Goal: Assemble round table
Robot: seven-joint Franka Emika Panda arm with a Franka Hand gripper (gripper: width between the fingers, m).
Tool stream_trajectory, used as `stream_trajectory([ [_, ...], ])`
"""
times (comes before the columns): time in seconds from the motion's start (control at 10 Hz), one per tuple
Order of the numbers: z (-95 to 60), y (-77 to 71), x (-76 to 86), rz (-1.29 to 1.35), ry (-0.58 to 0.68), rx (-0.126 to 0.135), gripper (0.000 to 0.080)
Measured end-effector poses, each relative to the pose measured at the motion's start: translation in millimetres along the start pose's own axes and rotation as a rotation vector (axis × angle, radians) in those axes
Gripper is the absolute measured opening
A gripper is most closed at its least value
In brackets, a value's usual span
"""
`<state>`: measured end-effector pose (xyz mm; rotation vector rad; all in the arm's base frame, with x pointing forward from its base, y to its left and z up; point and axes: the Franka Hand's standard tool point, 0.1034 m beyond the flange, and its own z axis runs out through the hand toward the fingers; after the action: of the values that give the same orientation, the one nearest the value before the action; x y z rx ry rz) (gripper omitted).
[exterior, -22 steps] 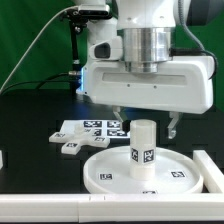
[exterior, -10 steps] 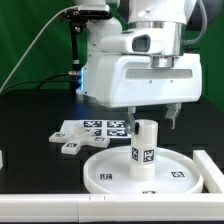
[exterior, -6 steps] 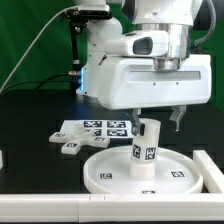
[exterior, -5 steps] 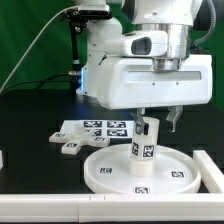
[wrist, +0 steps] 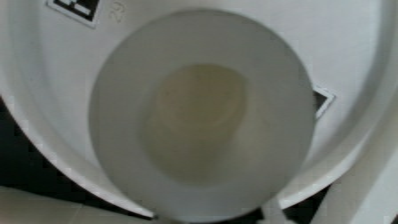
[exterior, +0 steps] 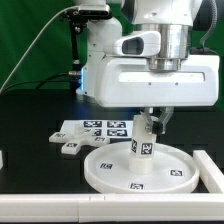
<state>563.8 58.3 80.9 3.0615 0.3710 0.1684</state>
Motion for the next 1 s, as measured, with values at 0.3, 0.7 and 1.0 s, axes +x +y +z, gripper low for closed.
stream_trajectory([
  [0.3, -25.4, 15.2, 1.8, -0.017, -0.114, 0.039, 0.0001],
  [0.7, -27.9, 20.0, -4.6, 0.091, -0.158, 0.061, 0.029],
  [1.0, -11.9, 18.1, -27.4, 0.106, -0.18, 0.06, 0.0597],
])
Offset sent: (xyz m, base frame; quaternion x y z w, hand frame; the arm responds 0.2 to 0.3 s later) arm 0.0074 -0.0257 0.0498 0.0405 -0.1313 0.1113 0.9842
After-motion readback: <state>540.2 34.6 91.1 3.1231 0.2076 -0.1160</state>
